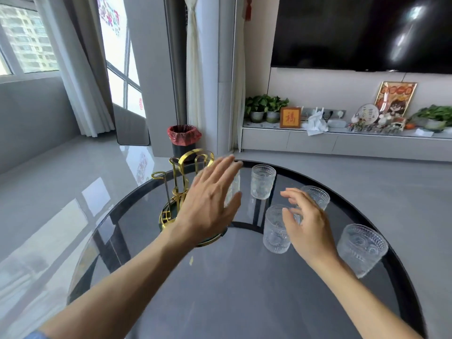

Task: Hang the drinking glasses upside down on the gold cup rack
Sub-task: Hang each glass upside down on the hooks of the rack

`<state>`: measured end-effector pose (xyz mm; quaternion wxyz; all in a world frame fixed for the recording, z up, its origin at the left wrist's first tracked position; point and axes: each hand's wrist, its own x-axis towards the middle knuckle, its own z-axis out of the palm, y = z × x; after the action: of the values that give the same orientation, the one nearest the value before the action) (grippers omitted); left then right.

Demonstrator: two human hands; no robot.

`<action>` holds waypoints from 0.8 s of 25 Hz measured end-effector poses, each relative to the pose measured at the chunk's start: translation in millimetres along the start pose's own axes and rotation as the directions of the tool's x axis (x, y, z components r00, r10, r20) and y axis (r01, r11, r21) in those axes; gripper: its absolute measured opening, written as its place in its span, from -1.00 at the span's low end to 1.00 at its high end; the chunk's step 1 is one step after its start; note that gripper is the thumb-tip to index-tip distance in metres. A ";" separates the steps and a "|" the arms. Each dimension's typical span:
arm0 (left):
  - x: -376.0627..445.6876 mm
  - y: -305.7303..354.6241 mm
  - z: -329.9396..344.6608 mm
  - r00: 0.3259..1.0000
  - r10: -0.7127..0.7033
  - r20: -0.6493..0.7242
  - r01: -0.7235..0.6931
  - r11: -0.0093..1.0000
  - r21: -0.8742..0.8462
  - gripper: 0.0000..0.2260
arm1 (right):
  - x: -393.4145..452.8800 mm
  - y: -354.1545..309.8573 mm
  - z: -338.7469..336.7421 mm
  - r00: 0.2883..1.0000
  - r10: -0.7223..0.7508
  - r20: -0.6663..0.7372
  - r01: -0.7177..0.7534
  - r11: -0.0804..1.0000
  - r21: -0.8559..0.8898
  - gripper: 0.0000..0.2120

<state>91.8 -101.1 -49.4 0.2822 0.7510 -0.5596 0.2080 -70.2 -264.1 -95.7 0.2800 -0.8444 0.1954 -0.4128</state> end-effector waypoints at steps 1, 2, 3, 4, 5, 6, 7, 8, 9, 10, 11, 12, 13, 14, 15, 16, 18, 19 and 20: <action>-6.1 19.1 11.7 0.996 0.076 0.053 -0.076 0.997 0.010 -0.44 | -13.5 3.4 -7.3 0.998 0.045 -0.041 -0.043 0.998 0.038 -0.68; -10.3 38.1 25.7 0.983 0.125 0.132 -0.130 0.991 0.031 -0.40 | -24.8 6.7 -13.8 0.994 0.094 -0.056 -0.090 0.994 0.066 -0.70; -11.9 54.9 39.7 0.970 0.124 0.210 -0.136 0.990 0.043 -0.36 | -32.4 9.8 -17.6 0.990 0.133 -0.055 -0.128 0.988 0.083 -0.71; -11.1 67.9 52.8 0.959 0.075 0.275 -0.089 0.995 0.039 -0.30 | -36.9 12.6 -19.7 0.987 0.157 -0.046 -0.153 0.984 0.088 -0.71; -8.5 76.7 64.6 0.948 0.000 0.319 -0.008 1.000 0.026 -0.26 | -39.4 14.5 -21.1 0.985 0.171 -0.036 -0.168 0.982 0.085 -0.70; -4.8 82.4 74.6 0.935 -0.080 0.347 0.083 0.997 0.007 -0.22 | -41.2 15.7 -22.5 0.984 0.178 -0.030 -0.175 0.981 0.081 -0.68; -0.7 85.6 83.5 0.917 -0.155 0.368 0.170 0.985 -0.009 -0.19 | -42.2 16.8 -23.2 0.983 0.180 -0.024 -0.178 0.981 0.082 -0.66; 2.8 87.2 91.5 0.897 -0.216 0.387 0.247 0.969 -0.031 -0.17 | -43.1 18.0 -23.5 0.981 0.195 -0.013 -0.193 0.977 0.086 -0.65; 5.1 88.3 98.6 0.879 -0.265 0.397 0.317 0.946 -0.070 -0.15 | -43.7 19.1 -23.4 0.973 0.232 0.003 -0.232 0.968 0.096 -0.66; 6.8 88.7 105.2 0.863 -0.308 0.400 0.382 0.916 -0.119 -0.14 | -44.2 20.9 -23.6 0.957 0.291 0.023 -0.291 0.950 0.110 -0.66; 8.5 89.3 111.4 0.849 -0.351 0.396 0.443 0.881 -0.168 -0.13 | -44.4 23.8 -24.1 0.932 0.360 0.042 -0.362 0.924 0.125 -0.66; 9.9 89.5 115.8 0.836 -0.393 0.383 0.493 0.845 -0.207 -0.14 | -44.2 26.3 -24.1 0.900 0.431 0.061 -0.435 0.889 0.143 -0.66; 11.1 89.4 118.5 0.828 -0.428 0.363 0.525 0.819 -0.233 -0.14 | -42.9 27.8 -23.0 0.860 0.504 0.078 -0.510 0.842 0.175 -0.64; 10.9 89.1 120.1 0.827 -0.448 0.339 0.537 0.809 -0.241 -0.14 | -42.5 28.7 -21.6 0.809 0.580 0.095 -0.584 0.777 0.235 -0.61; 9.5 89.0 120.6 0.831 -0.457 0.319 0.537 0.809 -0.239 -0.13 | -43.0 29.1 -20.1 0.753 0.647 0.115 -0.644 0.691 0.328 -0.58; 7.6 88.7 119.0 0.836 -0.458 0.303 0.532 0.812 -0.241 -0.13 | -43.4 28.2 -19.0 0.696 0.704 0.142 -0.683 0.587 0.435 -0.57; 0.3 90.7 108.6 0.836 -0.464 0.291 0.540 0.788 -0.295 -0.16 | -44.3 21.5 -18.4 0.585 0.773 0.245 -0.722 0.360 0.591 -0.59; -2.7 90.5 100.4 0.839 -0.466 0.281 0.541 0.767 -0.344 -0.18 | -43.0 17.3 -18.8 0.546 0.780 0.307 -0.728 0.260 0.634 -0.61; -4.8 89.4 90.9 0.847 -0.462 0.264 0.532 0.748 -0.398 -0.22 | -42.3 14.2 -18.9 0.516 0.772 0.371 -0.733 0.173 0.658 -0.64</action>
<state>4.5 -176.5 -103.8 0.4529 0.7982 -0.3912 -0.0687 -111.4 -257.2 -120.1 0.7626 -0.4246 0.4001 -0.2796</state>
